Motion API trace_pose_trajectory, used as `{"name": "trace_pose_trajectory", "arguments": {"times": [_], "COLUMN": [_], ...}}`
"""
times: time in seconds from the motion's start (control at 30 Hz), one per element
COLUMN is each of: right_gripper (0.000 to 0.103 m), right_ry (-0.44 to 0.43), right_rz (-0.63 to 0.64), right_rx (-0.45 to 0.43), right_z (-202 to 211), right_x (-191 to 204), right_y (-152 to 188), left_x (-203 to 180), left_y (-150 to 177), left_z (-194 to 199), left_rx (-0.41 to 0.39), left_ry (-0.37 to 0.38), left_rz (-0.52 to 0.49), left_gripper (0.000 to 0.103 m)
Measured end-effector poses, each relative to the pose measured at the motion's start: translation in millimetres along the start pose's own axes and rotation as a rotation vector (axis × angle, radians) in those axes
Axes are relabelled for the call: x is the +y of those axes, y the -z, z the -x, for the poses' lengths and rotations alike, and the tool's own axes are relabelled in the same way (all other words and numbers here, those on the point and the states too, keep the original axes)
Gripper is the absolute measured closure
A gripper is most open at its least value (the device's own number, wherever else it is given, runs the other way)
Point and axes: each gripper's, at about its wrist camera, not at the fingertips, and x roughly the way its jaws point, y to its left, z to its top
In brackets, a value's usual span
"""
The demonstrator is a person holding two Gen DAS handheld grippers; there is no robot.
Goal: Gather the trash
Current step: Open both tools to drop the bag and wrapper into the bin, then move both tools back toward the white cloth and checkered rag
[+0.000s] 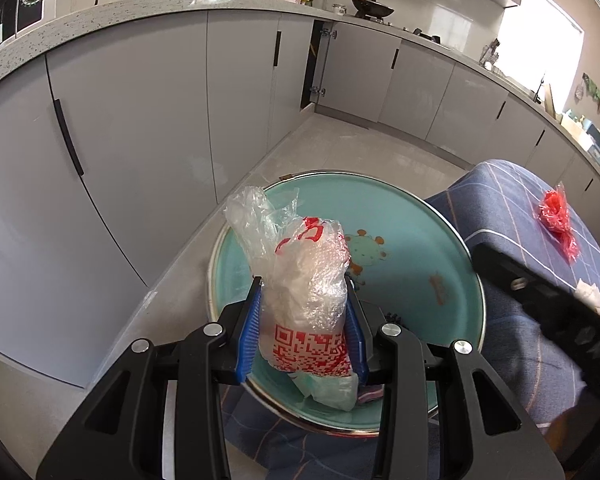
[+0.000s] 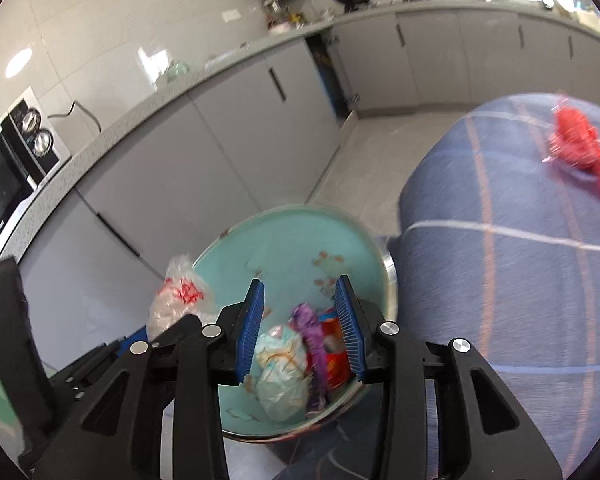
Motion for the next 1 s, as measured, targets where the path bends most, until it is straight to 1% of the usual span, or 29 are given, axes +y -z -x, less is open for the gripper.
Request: {"name": "trace_pose_trajectory", "arguments": {"times": [0.1,0.2,0.27,0.3,0.37,0.4,0.47,0.53,0.63,0.83,0.9,1.0], "right_gripper": [0.062,0.061,0.061,0.061,0.060,0.057,0.055,0.054,0.049,0.048,0.048,0.048], "right_ry": [0.013,0.024,0.029,0.030,0.035,0.038,0.041,0.043,0.050,0.079,0.098,0.138], "right_rz": [-0.022,-0.029,-0.036,-0.040,-0.051,-0.055,-0.064,-0.065,-0.073,-0.096,-0.104,-0.109], "right_rx": [-0.034,-0.049,-0.050,-0.048,-0.049,-0.050,-0.058,-0.065,-0.081,-0.110,-0.120,-0.129], "right_z": [16,27,31,32,35,35,41,45,55,74,82,93], "right_x": [-10,-18,-24,-25,-30,-30,-35,-36,-42,-58,-65,-78], "right_y": [-3,-2,0,0,2,1,1,2,3,3,4,7], "left_x": [-5,-9,-13,-14,-17,-19,-21,-23,-27,-44,-53,-65], "left_y": [0,1,3,4,5,5,5,4,4,4,6,8], "left_z": [-3,-11,-14,-14,-12,-10,-5,0,10,25,29,34], "left_rx": [0.004,0.024,0.034,0.032,0.028,0.026,0.015,0.001,-0.016,-0.039,-0.043,-0.042], "left_ry": [0.002,0.005,-0.017,-0.026,-0.035,-0.038,-0.055,-0.066,-0.066,-0.067,-0.066,-0.055], "left_rz": [-0.008,-0.029,-0.033,-0.030,-0.029,-0.036,-0.043,-0.040,-0.033,-0.055,-0.064,-0.068], "left_gripper": [0.066,0.063,0.047,0.037,0.035,0.035,0.033,0.027,0.021,0.019,0.019,0.014]}}
